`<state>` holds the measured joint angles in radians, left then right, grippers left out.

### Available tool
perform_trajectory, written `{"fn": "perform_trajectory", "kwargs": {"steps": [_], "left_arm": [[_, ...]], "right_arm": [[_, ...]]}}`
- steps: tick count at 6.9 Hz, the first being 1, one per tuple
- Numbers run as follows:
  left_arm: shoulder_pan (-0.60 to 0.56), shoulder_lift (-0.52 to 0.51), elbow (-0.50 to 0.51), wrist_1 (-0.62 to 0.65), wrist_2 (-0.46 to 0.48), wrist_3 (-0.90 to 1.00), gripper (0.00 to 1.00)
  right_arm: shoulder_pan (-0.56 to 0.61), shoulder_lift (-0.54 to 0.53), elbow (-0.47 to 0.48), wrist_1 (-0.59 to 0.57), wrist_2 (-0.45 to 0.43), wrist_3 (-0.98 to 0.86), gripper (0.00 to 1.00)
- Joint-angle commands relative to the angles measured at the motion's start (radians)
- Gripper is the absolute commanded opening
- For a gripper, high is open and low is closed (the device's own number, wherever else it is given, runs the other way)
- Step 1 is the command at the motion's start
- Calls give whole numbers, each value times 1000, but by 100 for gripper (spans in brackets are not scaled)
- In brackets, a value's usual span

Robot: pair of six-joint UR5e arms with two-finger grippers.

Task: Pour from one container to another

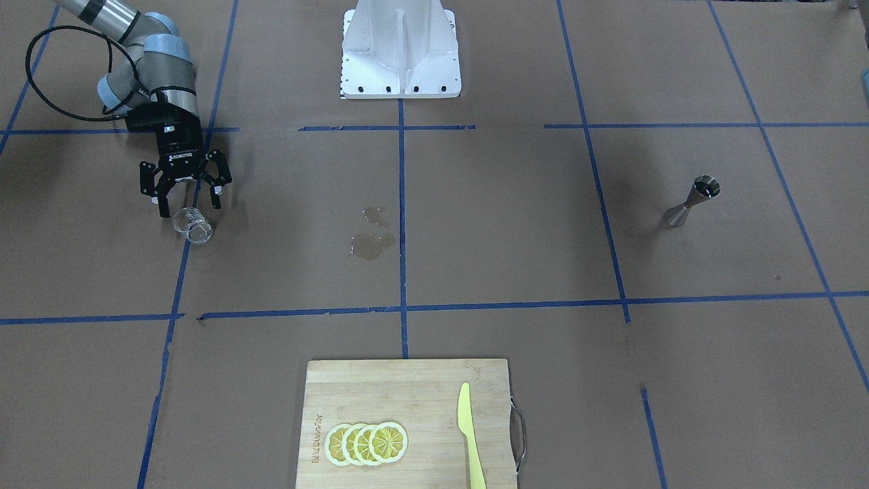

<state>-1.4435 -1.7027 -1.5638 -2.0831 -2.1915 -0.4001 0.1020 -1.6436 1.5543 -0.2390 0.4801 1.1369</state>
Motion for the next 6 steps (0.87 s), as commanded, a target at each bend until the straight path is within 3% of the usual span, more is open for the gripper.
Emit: {"fn": "perform_trajectory", "kwargs": {"steps": [1,6], "left_arm": [[0,0,2,-2,-1,1,100],[0,41,5,-8,9,56,100]], "right_arm": [[-30,-65,43,3,3,0,100],[-27,-215,190,3,130,-3,100]]}}
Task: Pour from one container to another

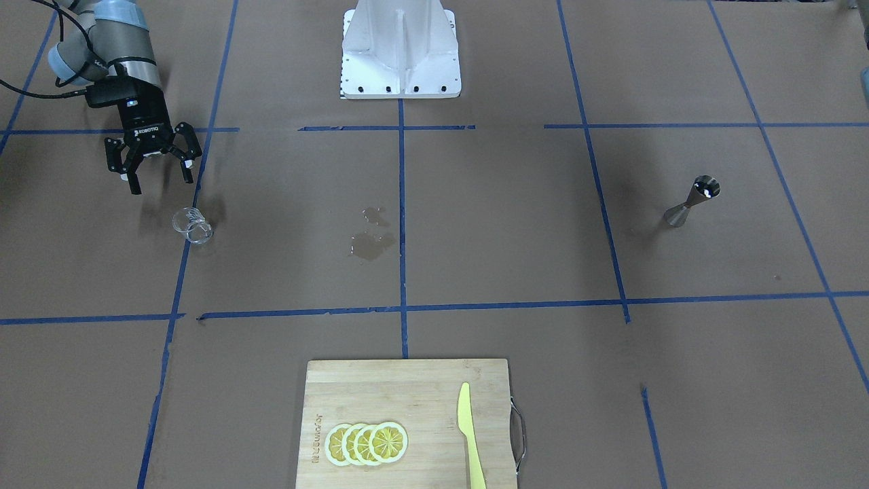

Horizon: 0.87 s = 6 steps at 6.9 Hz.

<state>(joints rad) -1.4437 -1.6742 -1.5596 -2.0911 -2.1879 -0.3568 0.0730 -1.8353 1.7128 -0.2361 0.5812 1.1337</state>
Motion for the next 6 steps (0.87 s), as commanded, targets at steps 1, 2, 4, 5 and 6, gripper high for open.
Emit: {"fn": "perform_trajectory", "kwargs": {"steps": [1,2,4,5,6], "left_arm": [[0,17,4,-1,5,21,100],[0,31,4,-1,-1,51,100],[-1,33,1,0,-1,52,100],[-3,33,0,0,-1,45,100],[-3,33,1,0,0,41,100]], "right_arm": [[7,-51,75,-2,58,0,100],[66,-65,89,-2,128,0,100],[219,-65,91,-3,304,-6,100],[322,-68,91,-2,438,-8,100],[387,-71,88,-5,515,-12,100]]}}
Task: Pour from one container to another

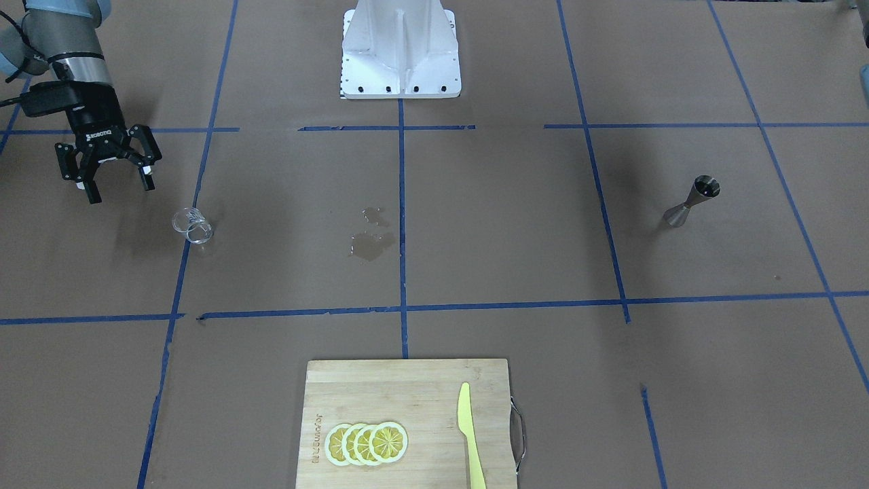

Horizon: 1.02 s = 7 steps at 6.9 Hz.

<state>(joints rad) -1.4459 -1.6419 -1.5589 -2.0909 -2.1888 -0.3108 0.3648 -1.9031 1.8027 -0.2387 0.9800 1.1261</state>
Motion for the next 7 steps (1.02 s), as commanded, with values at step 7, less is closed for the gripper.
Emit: {"fn": "perform_trajectory", "kwargs": {"steps": [7], "left_arm": [[-37,8,26,52,-55,83,100]], "right_arm": [[917,123,4,-612,1123,-620,100]]}}
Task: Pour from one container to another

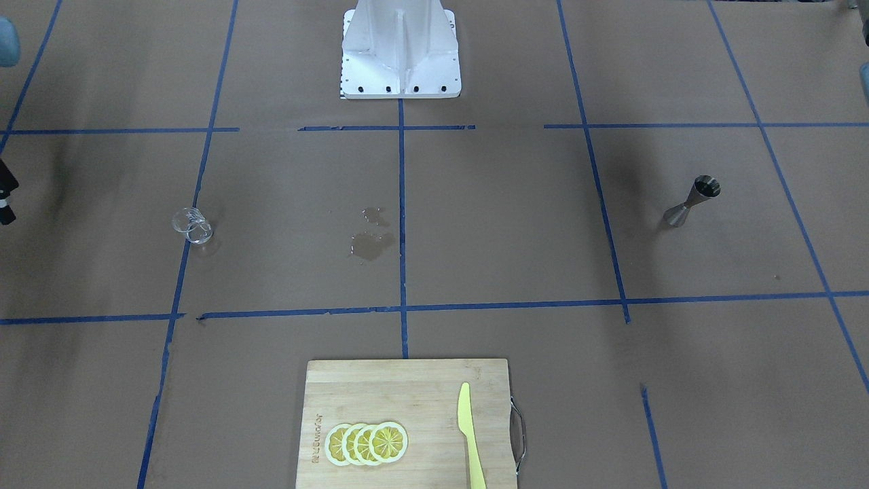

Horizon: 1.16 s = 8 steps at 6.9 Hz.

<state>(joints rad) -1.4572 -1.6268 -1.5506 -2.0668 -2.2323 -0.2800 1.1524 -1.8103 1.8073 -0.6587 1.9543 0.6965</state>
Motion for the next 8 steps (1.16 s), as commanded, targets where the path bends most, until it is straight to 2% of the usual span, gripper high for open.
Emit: {"fn": "perform_trajectory", "kwargs": {"steps": [1,2,3,4,5,7,8], "left_arm": [[-38,-13,27,71,-7,155,100],[-63,-11,46,91,-7,200,100],[-63,-11,43,172,-9,215,100],[-61,-11,12,312,-12,252,100],[-61,-14,-14,444,-15,304,100],[-68,-8,-135,666,-41,309,100],[-69,30,-126,662,-40,409,100]], "right_arm": [[174,51,1,-357,190,-324,100],[200,83,3,-518,207,-486,100],[257,139,-2,-726,244,-643,100],[288,170,1,-881,283,-697,100],[293,145,-3,-892,291,-698,100],[293,102,-3,-859,287,-693,100],[291,71,-11,-857,293,-690,100]]}}
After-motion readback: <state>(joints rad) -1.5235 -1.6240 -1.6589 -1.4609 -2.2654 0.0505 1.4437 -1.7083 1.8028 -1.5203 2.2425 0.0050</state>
